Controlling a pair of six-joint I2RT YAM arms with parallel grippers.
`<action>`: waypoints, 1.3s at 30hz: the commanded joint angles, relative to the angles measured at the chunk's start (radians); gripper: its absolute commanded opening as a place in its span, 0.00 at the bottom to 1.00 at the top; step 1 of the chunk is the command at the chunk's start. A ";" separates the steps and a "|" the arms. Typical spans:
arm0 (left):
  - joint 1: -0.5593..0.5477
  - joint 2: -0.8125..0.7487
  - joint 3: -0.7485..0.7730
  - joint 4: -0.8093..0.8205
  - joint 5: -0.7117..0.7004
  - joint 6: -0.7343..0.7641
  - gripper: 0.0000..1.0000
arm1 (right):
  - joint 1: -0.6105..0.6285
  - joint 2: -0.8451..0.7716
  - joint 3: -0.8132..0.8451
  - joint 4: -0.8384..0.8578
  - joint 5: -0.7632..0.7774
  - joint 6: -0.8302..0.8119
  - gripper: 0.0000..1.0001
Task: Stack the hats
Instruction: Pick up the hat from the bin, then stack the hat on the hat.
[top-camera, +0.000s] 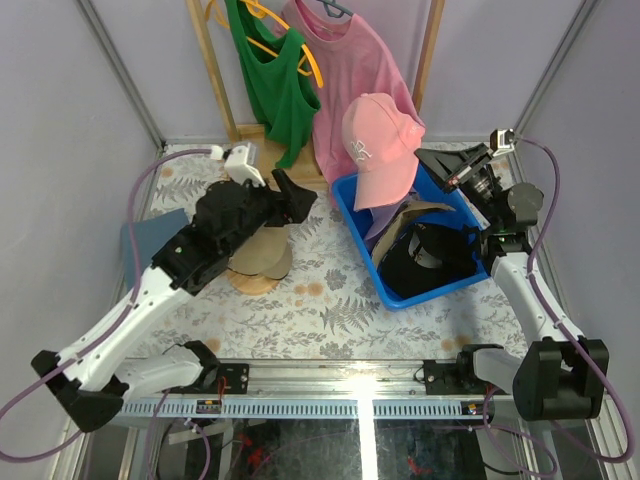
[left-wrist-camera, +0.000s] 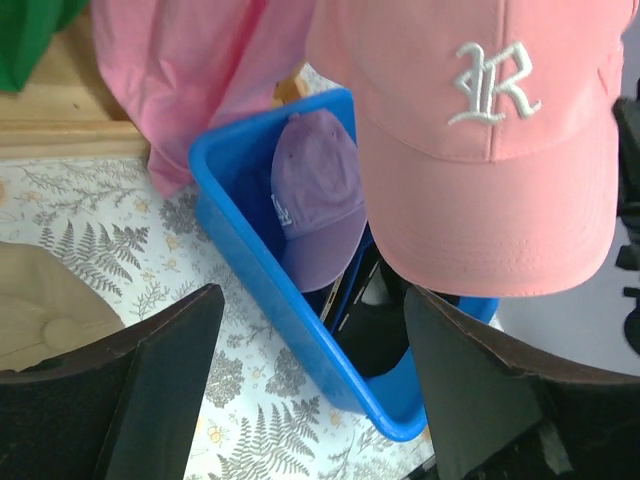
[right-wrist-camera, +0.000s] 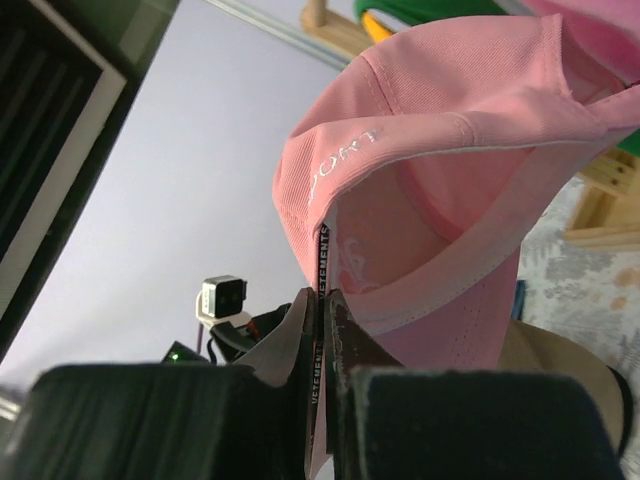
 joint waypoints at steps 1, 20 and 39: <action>-0.003 -0.084 -0.026 0.070 -0.118 -0.046 0.74 | -0.004 -0.002 0.051 0.231 -0.072 0.142 0.00; -0.001 -0.349 -0.194 0.363 0.212 -0.267 0.84 | 0.320 -0.082 0.148 0.442 0.023 0.318 0.00; 0.000 -0.484 -0.366 0.701 0.435 -0.425 0.87 | 0.626 -0.021 0.131 0.466 0.161 0.189 0.00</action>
